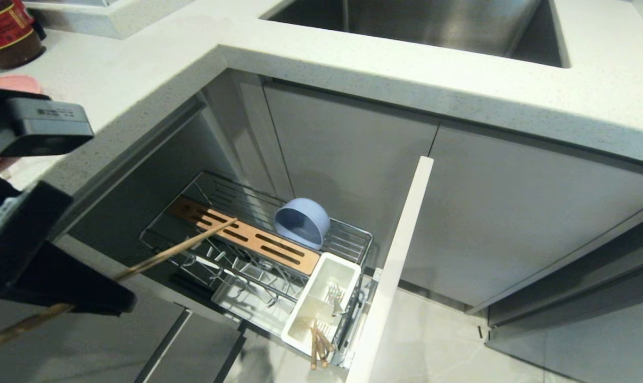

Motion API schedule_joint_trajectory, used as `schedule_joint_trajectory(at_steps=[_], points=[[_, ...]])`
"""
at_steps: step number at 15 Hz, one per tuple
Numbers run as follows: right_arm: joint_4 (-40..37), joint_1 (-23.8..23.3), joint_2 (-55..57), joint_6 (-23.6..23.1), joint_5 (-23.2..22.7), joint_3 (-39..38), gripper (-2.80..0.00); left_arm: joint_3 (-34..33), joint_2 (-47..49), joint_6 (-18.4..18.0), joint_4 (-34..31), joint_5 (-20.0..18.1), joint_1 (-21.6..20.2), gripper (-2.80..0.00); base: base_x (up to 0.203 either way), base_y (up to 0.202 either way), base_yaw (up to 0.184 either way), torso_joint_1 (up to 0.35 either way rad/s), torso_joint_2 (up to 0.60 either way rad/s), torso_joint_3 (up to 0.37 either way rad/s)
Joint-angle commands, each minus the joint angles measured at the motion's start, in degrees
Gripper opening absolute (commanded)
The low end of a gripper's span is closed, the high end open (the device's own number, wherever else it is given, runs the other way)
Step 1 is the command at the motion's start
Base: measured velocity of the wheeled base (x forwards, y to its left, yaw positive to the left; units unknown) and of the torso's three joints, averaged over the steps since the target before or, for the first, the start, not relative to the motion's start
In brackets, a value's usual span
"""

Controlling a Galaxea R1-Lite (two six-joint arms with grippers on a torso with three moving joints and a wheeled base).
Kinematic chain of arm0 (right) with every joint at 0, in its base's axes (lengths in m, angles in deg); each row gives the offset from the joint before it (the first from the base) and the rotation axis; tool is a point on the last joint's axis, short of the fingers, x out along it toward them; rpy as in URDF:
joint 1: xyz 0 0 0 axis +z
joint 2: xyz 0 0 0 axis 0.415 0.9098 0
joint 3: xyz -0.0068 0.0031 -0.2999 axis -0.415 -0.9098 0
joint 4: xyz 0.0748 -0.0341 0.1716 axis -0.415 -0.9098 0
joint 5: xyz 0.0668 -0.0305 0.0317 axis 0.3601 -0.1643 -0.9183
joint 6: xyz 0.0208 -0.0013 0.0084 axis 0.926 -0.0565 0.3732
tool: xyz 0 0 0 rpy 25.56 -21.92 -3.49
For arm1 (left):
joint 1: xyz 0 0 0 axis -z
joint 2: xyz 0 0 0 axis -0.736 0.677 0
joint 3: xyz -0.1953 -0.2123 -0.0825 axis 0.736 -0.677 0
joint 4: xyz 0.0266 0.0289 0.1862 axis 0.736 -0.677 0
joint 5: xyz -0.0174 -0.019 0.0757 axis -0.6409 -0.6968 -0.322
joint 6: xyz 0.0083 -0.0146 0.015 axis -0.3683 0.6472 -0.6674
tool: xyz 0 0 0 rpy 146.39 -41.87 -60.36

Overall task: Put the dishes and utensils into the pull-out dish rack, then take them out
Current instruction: Pick up the chopsticks and place it in the cupboard

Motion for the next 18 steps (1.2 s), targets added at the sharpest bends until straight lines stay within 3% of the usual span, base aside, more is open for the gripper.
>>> schedule_joint_trajectory(at_steps=[1,4,9,18], points=[[0.0,0.0,0.0,0.0,0.0,0.0,-2.80,-0.4,2.5,-0.1,-0.6,0.0,0.3,-2.80,0.000,0.000,0.000,0.000,0.00,0.000],[0.0,0.0,0.0,0.0,0.0,0.0,-2.80,-3.7,3.4,-2.9,-0.6,0.0,0.3,-2.80,0.000,0.000,0.000,0.000,0.00,0.000],[0.0,0.0,0.0,0.0,0.0,0.0,-2.80,-12.7,3.1,-12.9,1.5,0.1,0.3,-2.80,0.000,0.000,0.000,0.000,0.00,0.000],[0.0,0.0,0.0,0.0,0.0,0.0,-2.80,-24.9,3.1,-22.4,9.1,0.7,1.1,-2.80,0.000,0.000,0.000,0.000,0.00,0.000]])
